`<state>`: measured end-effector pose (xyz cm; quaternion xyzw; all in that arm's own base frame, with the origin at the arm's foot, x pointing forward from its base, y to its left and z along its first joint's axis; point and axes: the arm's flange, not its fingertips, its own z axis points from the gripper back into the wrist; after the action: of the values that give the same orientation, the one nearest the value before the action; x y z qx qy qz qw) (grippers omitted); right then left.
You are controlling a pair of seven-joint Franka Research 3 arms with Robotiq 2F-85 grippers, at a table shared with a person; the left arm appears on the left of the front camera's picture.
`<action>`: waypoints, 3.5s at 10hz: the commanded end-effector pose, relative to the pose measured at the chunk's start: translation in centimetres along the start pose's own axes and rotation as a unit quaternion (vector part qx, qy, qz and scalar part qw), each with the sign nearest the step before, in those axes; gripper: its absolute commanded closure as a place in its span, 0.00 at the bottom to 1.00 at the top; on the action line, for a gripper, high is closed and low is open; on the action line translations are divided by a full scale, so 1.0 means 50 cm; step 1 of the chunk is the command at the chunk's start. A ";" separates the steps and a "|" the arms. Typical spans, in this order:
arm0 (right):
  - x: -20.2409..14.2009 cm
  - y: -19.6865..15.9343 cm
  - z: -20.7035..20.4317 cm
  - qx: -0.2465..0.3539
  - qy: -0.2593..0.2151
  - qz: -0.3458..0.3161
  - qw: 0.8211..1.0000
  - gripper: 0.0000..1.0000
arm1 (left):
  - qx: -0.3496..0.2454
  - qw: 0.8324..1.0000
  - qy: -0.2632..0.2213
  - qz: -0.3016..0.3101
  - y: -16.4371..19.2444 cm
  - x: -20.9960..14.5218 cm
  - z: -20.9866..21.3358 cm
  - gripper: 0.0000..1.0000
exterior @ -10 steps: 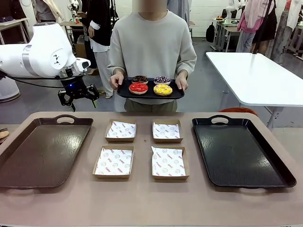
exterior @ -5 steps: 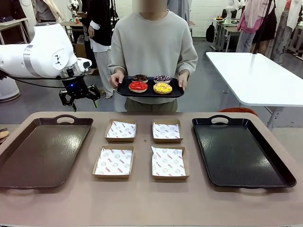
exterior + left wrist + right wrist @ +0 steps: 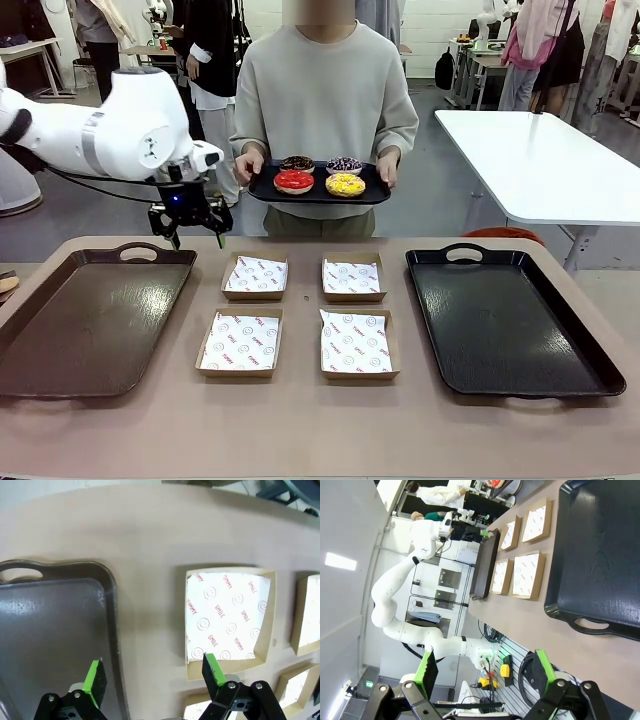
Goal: Individually package the donuts and arrange them on the tray.
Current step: Pick up one Paper togo box.
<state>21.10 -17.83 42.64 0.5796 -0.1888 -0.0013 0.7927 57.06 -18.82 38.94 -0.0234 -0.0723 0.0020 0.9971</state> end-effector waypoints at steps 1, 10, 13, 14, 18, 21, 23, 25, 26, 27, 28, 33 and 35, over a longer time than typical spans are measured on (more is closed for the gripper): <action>-0.002 -0.002 0.002 0.005 0.000 0.008 1.000 0.00 | 0.027 1.000 -0.002 -0.006 -0.023 0.023 -0.028 0.00; -0.002 -0.002 0.002 0.005 0.000 0.008 1.000 0.00 | 0.033 0.999 0.014 -0.012 -0.074 0.049 -0.130 0.16; -0.002 -0.002 0.002 0.005 0.000 0.008 1.000 0.00 | 0.016 0.999 0.027 -0.008 -0.072 0.052 -0.144 1.00; -0.002 -0.002 0.002 0.005 0.000 0.008 1.000 0.00 | 0.014 0.999 0.029 -0.008 -0.072 0.052 -0.145 1.00; -0.002 -0.002 0.002 0.005 0.000 0.008 1.000 0.00 | 0.009 1.000 0.030 -0.001 -0.072 0.053 -0.141 1.00; -0.002 -0.002 0.002 0.005 0.000 0.008 1.000 0.00 | 0.009 1.000 0.030 0.006 -0.070 0.057 -0.133 1.00; -0.002 -0.002 0.002 0.005 0.000 0.008 1.000 0.00 | 0.014 0.999 0.045 0.016 -0.072 0.055 -0.109 1.00; -0.002 -0.002 0.002 0.005 0.000 0.008 1.000 0.00 | 0.028 0.997 0.071 0.017 -0.088 0.045 -0.021 1.00; -0.002 -0.002 0.002 0.005 0.000 0.008 1.000 0.00 | 0.016 0.997 0.069 0.017 -0.093 0.043 0.040 1.00; -0.002 -0.002 0.002 0.005 0.000 0.008 1.000 0.00 | 0.008 0.998 0.062 0.016 -0.101 0.037 0.086 1.00; -0.002 -0.002 0.002 0.005 0.000 0.008 1.000 0.00 | 0.008 0.998 0.053 0.014 -0.111 0.033 0.127 1.00; -0.002 -0.002 0.002 0.005 0.000 0.008 1.000 0.00 | -0.008 1.000 0.023 0.011 -0.158 0.023 0.273 1.00; -0.002 -0.002 0.002 0.005 0.000 0.008 1.000 0.00 | -0.004 1.000 0.024 -0.005 -0.146 0.024 0.256 1.00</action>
<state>21.11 -17.83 42.63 0.5794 -0.1887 -0.0012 0.7929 56.40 -25.84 52.59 -0.0293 -0.0516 -0.0039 0.9982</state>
